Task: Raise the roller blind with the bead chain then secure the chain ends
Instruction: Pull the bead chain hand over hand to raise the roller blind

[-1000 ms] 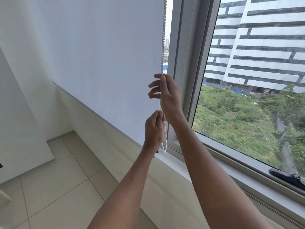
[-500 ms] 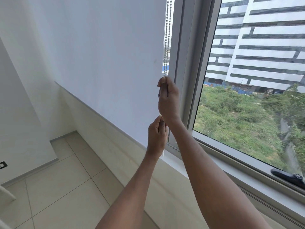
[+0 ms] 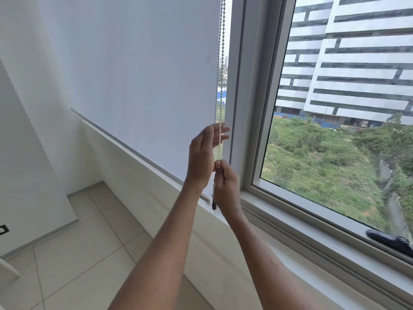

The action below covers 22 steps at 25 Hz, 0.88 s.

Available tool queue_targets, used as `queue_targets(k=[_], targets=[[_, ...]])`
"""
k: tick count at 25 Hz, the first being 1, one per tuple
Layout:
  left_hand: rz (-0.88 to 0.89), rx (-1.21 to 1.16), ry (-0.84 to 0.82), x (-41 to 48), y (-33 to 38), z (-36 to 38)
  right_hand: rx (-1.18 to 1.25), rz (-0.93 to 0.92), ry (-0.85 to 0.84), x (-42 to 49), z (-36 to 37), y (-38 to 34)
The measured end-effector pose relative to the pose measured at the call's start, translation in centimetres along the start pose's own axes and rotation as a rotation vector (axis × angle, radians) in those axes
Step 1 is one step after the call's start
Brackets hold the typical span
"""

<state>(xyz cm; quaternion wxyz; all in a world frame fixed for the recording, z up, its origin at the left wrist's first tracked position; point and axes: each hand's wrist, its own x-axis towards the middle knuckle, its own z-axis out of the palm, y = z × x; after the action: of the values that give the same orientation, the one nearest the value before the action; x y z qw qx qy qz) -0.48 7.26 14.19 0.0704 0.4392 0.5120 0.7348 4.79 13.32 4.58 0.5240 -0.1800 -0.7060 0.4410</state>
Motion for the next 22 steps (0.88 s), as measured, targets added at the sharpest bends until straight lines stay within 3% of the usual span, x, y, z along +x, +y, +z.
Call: queue_targets(k=[3, 7, 16, 22], targets=[[0.017, -0.151, -0.058, 3.9, 4.0, 1.0, 0.006, 0.029, -0.004, -1.3, 0.0, 0.8], [0.067, -0.165, 0.026, 6.5, 6.4, 2.1, 0.013, 0.013, -0.031, -1.6, 0.3, 0.6], [0.034, -0.088, 0.085, 4.4, 2.8, 1.6, 0.003, 0.083, -0.124, -3.8, 0.7, 3.4], [-0.026, 0.038, 0.108, 1.6, -0.5, 0.2, 0.001, 0.259, -0.305, -5.3, -1.1, 4.0]])
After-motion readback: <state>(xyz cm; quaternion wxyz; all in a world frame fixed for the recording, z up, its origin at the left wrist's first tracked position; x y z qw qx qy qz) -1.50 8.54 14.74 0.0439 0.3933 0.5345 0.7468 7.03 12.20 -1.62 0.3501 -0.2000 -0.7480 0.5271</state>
